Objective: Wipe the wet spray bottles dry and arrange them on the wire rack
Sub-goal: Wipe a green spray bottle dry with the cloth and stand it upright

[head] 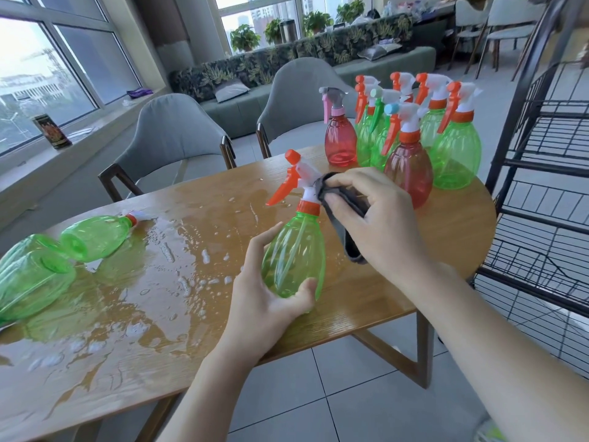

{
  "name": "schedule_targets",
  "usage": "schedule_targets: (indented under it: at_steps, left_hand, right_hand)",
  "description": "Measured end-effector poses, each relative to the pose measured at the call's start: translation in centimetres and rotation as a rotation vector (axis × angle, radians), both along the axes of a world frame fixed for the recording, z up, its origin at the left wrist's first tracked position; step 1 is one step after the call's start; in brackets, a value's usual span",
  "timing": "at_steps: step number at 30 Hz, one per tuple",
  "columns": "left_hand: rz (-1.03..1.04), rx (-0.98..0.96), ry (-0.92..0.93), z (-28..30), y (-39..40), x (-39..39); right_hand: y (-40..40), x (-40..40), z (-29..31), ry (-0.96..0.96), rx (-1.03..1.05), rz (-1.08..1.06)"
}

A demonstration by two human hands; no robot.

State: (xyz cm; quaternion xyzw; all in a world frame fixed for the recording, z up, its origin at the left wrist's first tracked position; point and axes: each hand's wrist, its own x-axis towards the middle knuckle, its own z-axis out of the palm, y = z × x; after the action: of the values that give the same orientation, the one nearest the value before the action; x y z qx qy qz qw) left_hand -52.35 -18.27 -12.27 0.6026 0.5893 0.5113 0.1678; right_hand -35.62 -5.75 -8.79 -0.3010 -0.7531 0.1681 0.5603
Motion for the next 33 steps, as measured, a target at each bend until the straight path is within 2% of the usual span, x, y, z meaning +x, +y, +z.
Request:
schedule_targets:
  at_steps: [5, 11, 17, 23, 26, 33]
  left_hand:
    - [0.003, -0.014, 0.015, 0.1, 0.0, -0.1]
    - [-0.008, -0.034, 0.004, 0.3, -0.2, 0.3]
    - [0.024, -0.099, -0.022, 0.7, 0.7, 0.6]
    - [-0.014, -0.227, 0.003, 1.2, 6.7, 0.4]
    - [-0.045, -0.255, -0.053, 1.4, 11.2, 0.8]
    - [0.106, -0.242, -0.024, 1.1, 19.7, 2.8]
  right_hand:
    - [-0.6, 0.3, 0.1, -0.050, 0.010, 0.109]
    - [0.2, 0.7, -1.3, 0.020, -0.135, -0.076]
    - [1.0, 1.8, -2.4, -0.010, -0.270, -0.145]
    - [2.1, 2.7, -3.0, -0.048, -0.355, -0.179]
    - [2.4, 2.9, -3.0, -0.053, -0.366, -0.186]
    - [3.5, 3.7, -3.7, -0.031, -0.398, -0.197]
